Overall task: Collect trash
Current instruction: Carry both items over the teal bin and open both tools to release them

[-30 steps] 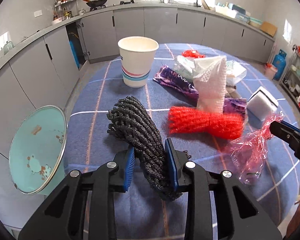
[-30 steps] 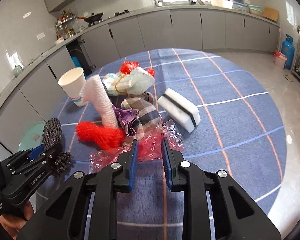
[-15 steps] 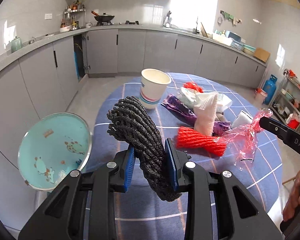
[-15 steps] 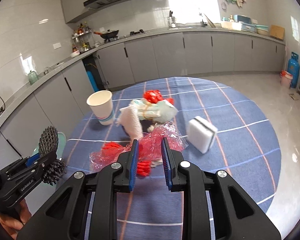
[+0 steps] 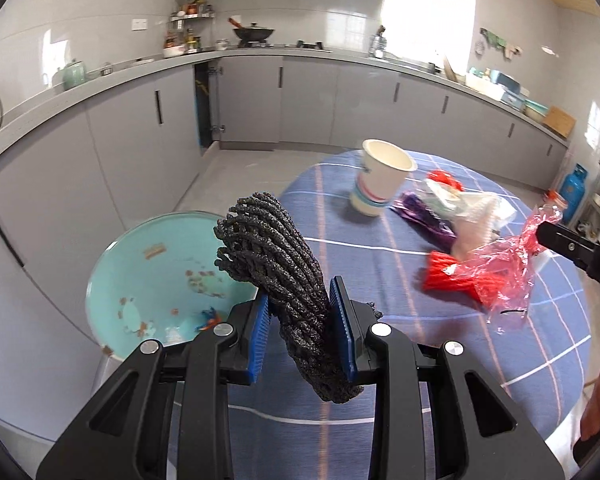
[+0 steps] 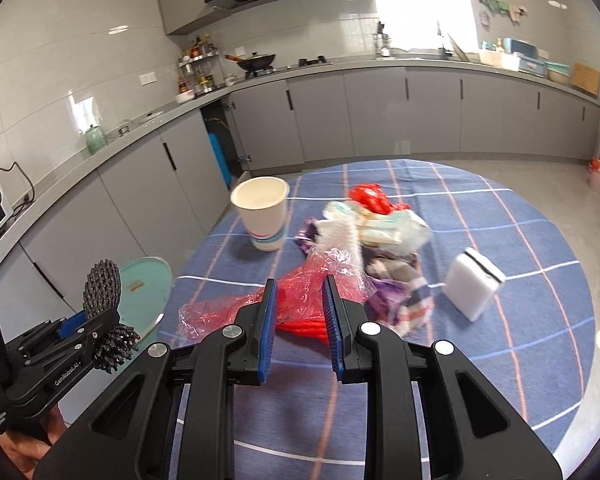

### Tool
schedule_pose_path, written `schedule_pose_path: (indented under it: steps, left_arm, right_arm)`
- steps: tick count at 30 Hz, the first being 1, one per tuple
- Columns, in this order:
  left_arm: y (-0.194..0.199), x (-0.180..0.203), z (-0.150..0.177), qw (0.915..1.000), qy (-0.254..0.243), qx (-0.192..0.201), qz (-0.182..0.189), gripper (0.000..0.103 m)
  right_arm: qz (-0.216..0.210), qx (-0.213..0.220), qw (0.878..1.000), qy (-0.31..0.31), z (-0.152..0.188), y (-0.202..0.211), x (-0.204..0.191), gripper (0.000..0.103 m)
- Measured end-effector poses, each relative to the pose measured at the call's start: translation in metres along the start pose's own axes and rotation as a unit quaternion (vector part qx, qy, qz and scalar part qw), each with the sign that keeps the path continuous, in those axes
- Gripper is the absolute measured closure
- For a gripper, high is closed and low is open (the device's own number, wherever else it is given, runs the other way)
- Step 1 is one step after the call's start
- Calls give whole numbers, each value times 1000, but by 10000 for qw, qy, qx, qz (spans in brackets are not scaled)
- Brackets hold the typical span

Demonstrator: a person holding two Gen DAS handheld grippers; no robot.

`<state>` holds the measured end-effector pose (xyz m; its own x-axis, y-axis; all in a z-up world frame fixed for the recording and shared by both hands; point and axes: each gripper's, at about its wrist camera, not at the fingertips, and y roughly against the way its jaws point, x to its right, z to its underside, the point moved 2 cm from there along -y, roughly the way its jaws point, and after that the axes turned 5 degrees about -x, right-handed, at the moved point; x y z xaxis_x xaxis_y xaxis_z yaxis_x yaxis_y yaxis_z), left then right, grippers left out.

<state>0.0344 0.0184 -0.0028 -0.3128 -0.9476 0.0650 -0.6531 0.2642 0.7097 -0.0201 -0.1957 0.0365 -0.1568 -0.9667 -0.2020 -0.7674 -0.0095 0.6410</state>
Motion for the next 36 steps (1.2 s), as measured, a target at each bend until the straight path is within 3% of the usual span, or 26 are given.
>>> schedule_pose_path:
  steps: [7,17,36]
  left_arm:
    - [0,-39,-1,9989,305,-23,-368,73]
    - [-9,-74,2,9965,543,-155,-621,73]
    - [-49,-133,3,9901,896,-583,-905,73]
  right_arm:
    - [-279,-56,9992,276,-7,-15,-40,79]
    - [-641,-251,9954,661,-13,-48,-97,79]
    - [-795,-776,9867,1183,-15,-130,-170,79]
